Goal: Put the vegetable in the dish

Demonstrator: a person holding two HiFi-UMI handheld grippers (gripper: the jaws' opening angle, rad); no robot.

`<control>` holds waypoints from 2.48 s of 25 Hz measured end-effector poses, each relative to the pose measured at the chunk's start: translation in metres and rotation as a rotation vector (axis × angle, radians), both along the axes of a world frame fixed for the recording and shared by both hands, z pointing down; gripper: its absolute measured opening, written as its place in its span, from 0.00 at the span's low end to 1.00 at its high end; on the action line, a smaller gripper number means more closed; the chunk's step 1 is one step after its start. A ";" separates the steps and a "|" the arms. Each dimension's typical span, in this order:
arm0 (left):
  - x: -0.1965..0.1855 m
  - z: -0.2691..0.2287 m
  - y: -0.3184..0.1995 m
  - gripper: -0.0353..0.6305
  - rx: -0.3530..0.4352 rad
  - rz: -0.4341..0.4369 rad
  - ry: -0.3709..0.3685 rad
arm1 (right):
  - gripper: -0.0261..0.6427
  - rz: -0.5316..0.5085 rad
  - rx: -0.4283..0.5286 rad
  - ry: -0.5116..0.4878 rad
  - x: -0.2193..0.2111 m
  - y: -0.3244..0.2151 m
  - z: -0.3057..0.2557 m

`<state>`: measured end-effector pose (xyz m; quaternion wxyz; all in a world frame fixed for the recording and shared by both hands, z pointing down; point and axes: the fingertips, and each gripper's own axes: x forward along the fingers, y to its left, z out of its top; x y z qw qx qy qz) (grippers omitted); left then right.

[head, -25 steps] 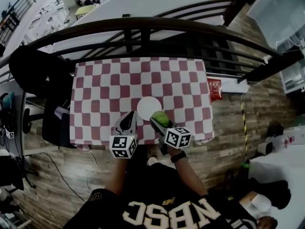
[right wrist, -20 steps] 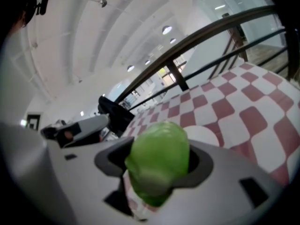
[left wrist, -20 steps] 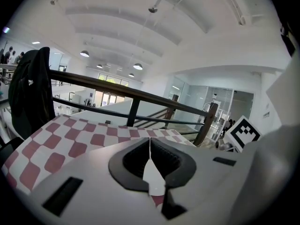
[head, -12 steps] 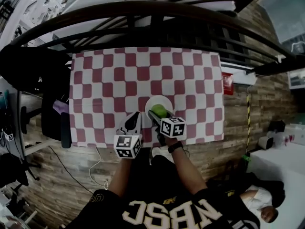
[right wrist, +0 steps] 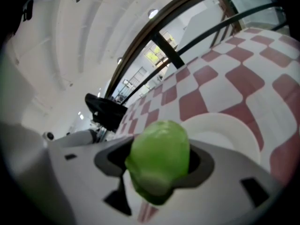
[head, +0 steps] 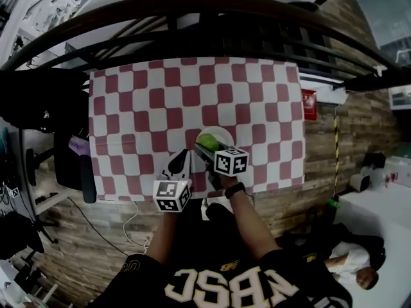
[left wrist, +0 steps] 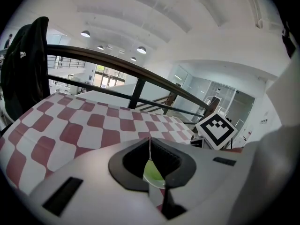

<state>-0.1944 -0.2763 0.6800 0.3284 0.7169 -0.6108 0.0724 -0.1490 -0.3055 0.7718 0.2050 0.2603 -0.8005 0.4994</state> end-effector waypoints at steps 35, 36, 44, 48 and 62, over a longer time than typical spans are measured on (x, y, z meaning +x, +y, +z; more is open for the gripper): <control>0.021 -0.001 0.014 0.09 -0.012 0.024 0.010 | 0.61 0.272 -0.033 0.284 0.087 -0.013 0.009; 0.021 -0.002 0.014 0.09 -0.010 0.023 0.012 | 0.61 0.274 -0.032 0.289 0.088 -0.013 0.010; 0.026 -0.011 0.013 0.10 0.018 0.030 0.010 | 0.61 0.207 0.042 0.314 0.071 -0.006 0.003; 0.020 -0.026 0.006 0.09 0.056 0.024 -0.015 | 0.61 0.204 0.126 0.302 0.072 -0.014 -0.022; 0.034 -0.161 -0.029 0.09 0.327 0.043 -0.135 | 0.25 0.148 0.756 0.215 0.074 -0.018 -0.216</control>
